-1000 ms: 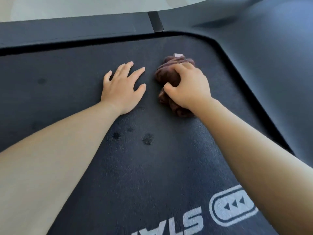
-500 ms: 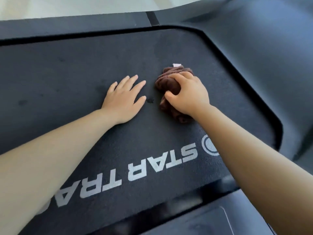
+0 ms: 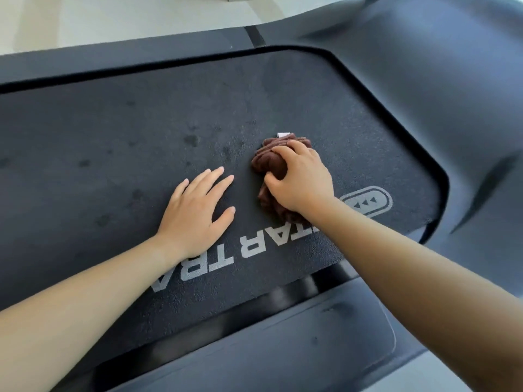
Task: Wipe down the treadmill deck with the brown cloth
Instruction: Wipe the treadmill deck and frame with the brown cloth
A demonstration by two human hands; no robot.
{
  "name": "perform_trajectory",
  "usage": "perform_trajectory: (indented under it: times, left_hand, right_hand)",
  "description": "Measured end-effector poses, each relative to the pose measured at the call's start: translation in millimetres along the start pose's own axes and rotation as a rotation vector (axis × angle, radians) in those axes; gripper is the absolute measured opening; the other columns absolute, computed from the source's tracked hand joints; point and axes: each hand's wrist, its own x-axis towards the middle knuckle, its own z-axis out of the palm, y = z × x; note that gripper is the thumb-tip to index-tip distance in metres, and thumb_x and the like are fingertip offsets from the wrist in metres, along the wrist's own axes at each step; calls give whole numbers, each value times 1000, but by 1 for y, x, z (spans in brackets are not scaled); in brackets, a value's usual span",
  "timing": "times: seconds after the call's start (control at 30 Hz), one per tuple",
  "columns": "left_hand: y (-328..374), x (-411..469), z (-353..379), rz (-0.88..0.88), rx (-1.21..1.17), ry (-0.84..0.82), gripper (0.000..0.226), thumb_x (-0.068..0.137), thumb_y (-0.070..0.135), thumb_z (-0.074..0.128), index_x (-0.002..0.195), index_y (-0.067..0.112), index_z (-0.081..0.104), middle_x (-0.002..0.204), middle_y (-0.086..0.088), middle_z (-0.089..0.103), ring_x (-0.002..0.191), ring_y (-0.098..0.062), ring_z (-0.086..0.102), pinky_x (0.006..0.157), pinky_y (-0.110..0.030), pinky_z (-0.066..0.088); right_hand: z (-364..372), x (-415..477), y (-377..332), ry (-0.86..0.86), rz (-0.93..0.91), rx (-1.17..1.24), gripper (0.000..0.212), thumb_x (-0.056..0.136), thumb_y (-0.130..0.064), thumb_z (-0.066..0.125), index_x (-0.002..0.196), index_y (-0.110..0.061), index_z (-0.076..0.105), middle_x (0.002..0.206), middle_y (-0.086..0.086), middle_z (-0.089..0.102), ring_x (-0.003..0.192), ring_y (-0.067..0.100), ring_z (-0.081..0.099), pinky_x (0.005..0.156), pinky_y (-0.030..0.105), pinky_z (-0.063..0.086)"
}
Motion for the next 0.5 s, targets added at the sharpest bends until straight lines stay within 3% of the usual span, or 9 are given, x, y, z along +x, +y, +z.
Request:
perform_trajectory:
  times: [0.33,0.5]
  left_hand:
    - [-4,0,2,7,-13,18,59,93,48,38,147,26,27,156,7,19,144,-14,13,116,-41,10]
    - [-2,1,1,3,-21,-2,61,92,49,33,148,28,22,157,7,13,145,-12,8,117,-40,6]
  right_hand:
    - [-9,-69,-7,-43,-78,10,53,80,-45,55,130,-29,49,139,-3,44,124,25,42,97,42,43]
    - [-7,-50,-12,-51,-54,1,51,80,-46,56,128,-30,51,139,-4,44,127,24,40,100,43,41]
